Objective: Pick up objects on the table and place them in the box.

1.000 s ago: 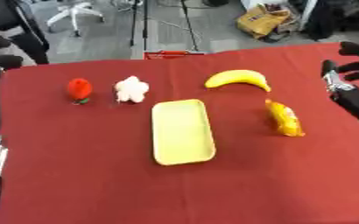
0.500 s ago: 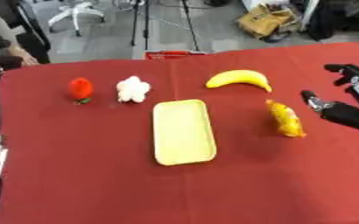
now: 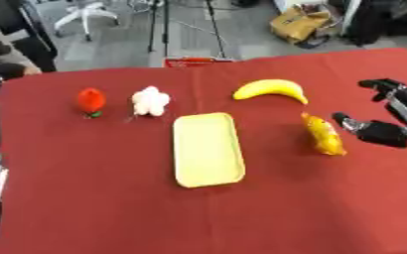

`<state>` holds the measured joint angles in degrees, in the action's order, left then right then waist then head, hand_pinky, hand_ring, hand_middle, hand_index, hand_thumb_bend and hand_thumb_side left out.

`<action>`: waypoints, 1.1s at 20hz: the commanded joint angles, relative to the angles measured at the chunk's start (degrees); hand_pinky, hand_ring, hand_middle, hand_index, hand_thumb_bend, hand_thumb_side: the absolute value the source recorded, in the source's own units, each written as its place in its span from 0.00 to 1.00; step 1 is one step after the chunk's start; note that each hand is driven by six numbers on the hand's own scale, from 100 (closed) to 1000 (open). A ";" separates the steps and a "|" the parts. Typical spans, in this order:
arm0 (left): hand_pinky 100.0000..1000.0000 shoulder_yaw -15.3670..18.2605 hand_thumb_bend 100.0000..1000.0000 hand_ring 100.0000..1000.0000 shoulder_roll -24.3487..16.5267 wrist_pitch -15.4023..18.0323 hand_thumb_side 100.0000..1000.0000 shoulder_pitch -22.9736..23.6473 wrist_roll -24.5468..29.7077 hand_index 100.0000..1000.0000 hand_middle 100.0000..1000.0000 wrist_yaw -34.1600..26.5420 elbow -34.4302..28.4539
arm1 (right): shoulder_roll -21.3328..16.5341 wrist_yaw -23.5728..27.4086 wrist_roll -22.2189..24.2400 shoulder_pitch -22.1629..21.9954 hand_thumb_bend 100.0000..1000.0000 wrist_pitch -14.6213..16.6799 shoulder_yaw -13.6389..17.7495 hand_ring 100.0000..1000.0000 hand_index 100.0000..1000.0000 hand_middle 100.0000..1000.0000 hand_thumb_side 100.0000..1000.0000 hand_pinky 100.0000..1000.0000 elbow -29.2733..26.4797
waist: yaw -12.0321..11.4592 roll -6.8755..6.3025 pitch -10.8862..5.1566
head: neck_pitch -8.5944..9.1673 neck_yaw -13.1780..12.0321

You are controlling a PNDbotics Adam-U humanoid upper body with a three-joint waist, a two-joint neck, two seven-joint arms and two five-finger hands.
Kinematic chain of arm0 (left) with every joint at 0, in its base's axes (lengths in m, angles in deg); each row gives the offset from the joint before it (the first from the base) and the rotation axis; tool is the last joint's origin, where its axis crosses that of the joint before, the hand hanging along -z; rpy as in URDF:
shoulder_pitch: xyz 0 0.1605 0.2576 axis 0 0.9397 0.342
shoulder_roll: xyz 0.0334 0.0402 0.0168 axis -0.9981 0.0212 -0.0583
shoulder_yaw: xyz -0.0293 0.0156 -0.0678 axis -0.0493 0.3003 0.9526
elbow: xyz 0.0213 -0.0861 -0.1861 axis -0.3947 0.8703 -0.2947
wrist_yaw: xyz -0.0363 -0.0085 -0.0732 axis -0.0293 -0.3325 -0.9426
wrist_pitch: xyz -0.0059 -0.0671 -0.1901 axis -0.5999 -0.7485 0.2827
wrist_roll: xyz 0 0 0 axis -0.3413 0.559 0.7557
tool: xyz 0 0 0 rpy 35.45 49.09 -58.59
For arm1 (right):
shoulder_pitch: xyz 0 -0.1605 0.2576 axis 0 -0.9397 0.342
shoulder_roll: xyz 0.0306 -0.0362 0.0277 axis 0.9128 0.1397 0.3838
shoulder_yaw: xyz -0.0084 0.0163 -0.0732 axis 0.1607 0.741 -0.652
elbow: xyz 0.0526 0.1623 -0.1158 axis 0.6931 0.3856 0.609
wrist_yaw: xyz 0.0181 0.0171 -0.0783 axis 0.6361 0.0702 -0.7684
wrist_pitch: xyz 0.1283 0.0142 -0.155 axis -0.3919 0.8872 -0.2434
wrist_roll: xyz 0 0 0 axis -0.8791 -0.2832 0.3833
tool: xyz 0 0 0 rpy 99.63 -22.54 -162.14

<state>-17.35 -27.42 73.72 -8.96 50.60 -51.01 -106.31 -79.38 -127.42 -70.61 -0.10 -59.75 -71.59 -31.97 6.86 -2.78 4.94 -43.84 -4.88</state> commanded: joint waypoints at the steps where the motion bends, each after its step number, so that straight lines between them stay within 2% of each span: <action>1: 0.65 -0.10 0.55 0.59 -0.82 0.06 0.88 -0.31 0.24 0.78 0.69 -0.07 -0.74 | -2.12 -0.78 1.33 2.03 0.44 0.54 -0.35 0.78 0.95 0.89 0.61 0.72 1.01 | -0.07 1.02 -1.38 | -0.27 0.14; 10: 0.65 -0.14 0.55 0.59 -0.80 0.09 0.88 -0.20 0.28 0.78 0.69 -0.14 -0.63 | -2.19 0.35 4.81 5.62 0.42 1.72 -2.35 0.77 0.95 0.88 0.60 0.72 4.00 | -0.12 1.02 -1.46 | -0.27 0.37; 22: 0.65 -0.23 0.55 0.59 -0.86 0.05 0.88 -0.23 0.40 0.78 0.69 -0.19 -0.66 | -0.70 0.24 7.65 8.92 0.40 2.93 -4.77 0.76 0.95 0.88 0.59 0.72 11.98 | -0.29 1.00 -1.51 | -0.27 0.71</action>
<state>-17.51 -27.42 73.71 -8.68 50.87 -51.02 -106.28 -79.23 -127.32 -63.15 7.61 -56.95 -76.55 -20.31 6.63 -2.78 4.94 -43.84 -4.29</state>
